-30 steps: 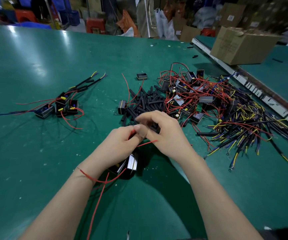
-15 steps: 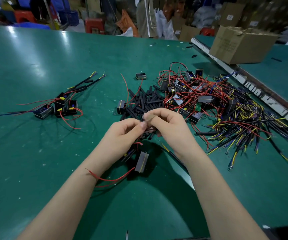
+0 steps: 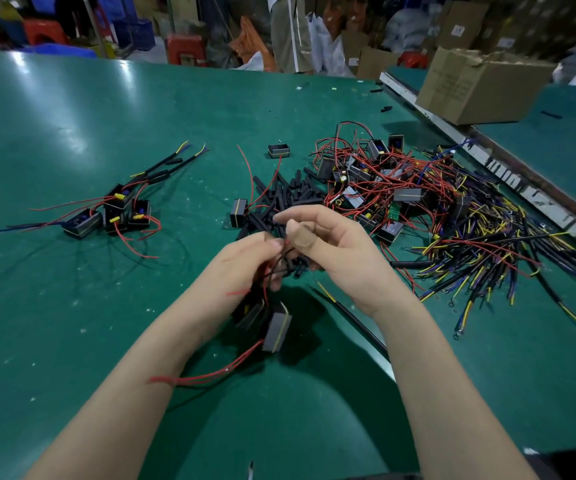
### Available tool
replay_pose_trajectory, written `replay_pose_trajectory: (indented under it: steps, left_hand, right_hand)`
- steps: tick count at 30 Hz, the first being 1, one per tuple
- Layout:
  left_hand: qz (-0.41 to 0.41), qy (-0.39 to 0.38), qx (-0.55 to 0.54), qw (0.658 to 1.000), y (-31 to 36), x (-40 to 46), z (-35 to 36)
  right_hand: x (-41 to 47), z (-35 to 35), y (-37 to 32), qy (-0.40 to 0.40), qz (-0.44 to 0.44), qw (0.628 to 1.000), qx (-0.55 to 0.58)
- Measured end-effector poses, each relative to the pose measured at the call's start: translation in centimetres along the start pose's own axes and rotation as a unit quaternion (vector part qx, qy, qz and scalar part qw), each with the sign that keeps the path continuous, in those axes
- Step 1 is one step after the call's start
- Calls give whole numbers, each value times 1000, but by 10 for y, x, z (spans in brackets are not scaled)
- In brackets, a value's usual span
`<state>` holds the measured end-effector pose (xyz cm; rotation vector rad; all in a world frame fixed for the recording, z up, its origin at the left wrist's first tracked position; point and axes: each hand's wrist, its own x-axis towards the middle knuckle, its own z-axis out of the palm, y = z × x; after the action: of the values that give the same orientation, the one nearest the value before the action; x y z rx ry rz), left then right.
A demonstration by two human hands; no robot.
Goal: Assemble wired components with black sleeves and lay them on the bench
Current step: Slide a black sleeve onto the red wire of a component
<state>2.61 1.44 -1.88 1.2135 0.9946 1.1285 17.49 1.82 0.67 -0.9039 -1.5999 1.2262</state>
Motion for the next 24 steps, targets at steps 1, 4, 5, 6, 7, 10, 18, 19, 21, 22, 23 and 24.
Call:
replay_pose_trajectory:
  steps: [1, 4, 5, 6, 7, 10, 18, 19, 21, 22, 23, 24]
  left_hand:
    - [-22, -17, -73, 997, 3, 1, 2]
    - [-30, -57, -148, 987, 8, -2, 2]
    - [-17, -66, -134, 989, 8, -3, 1]
    - [-2, -73, -103, 992, 6, -5, -1]
    - [12, -72, -66, 995, 5, -7, -3]
    - [51, -31, 85, 995, 0, -8, -8]
    - [203, 1, 457, 866, -15, -7, -8]
    - [202, 16, 445, 872, -14, -7, -8]
    - [191, 43, 404, 893, -12, -6, -9]
    - [174, 49, 378, 908, -11, -6, -9]
    - [149, 49, 346, 925, -10, -5, -10]
    - [124, 45, 308, 942, -8, -4, -11]
  right_hand:
    - [0, -1, -1, -9, -8, 1000, -8]
    - [0, -3, 0, -24, -15, 999, -38]
    - [1, -4, 2, -23, -14, 998, -52]
    - [1, -4, 3, -18, -8, 997, -72]
    - [2, -5, 5, -13, 4, 995, -98]
    - [2, -5, 10, 21, 42, 979, -197]
    - [5, 0, 20, 80, 139, 936, -313]
    - [4, -1, 19, 84, 138, 944, -286]
    - [5, -2, 16, 82, 117, 962, -232]
    - [5, -3, 14, 78, 106, 970, -205]
    - [4, -4, 12, 76, 99, 977, -174]
    - [4, -4, 9, 76, 92, 983, -140]
